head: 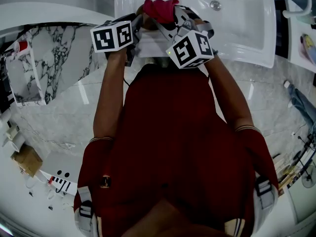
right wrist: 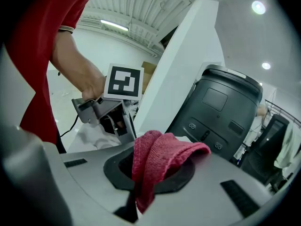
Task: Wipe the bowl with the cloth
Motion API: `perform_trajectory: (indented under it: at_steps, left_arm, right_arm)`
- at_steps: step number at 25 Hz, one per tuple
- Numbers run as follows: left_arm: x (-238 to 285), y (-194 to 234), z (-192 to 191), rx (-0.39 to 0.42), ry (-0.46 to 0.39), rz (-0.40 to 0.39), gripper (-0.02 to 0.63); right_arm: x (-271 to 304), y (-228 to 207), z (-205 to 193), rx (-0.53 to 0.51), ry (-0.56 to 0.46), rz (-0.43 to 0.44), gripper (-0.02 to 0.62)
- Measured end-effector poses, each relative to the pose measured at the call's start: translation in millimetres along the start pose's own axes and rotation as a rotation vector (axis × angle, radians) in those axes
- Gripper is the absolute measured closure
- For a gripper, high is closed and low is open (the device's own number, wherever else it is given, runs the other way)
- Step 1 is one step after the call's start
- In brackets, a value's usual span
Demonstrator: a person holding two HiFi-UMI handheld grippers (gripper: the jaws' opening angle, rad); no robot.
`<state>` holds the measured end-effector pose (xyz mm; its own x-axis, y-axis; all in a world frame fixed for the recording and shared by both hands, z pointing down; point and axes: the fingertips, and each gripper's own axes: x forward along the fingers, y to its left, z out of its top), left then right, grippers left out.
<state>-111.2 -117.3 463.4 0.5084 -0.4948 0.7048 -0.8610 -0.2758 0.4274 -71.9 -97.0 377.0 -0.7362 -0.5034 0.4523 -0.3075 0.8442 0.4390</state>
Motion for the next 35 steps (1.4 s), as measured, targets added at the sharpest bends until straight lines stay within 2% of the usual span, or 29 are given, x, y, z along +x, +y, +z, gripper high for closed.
perform_trajectory:
  at_steps: [8,18,29,35]
  left_arm:
    - [5,1,-3,-0.034,0.015,0.008,0.511]
    - [11,4,-7,-0.052,0.026,0.016,0.543]
    - [11,5,-1,-0.012,-0.007,0.052,0.581]
    - [8,-1,4,0.046,-0.041,0.064,0.586]
  right_arm:
    - [7,11,-7,-0.063,0.018,0.085,0.566]
    - [17,23,-18,-0.135,0.065,0.165,0.566]
    - [27,36,-28,-0.213,0.146,0.253,0.566]
    - [34,39,-30,-0.219,0.19,0.26,0.566]
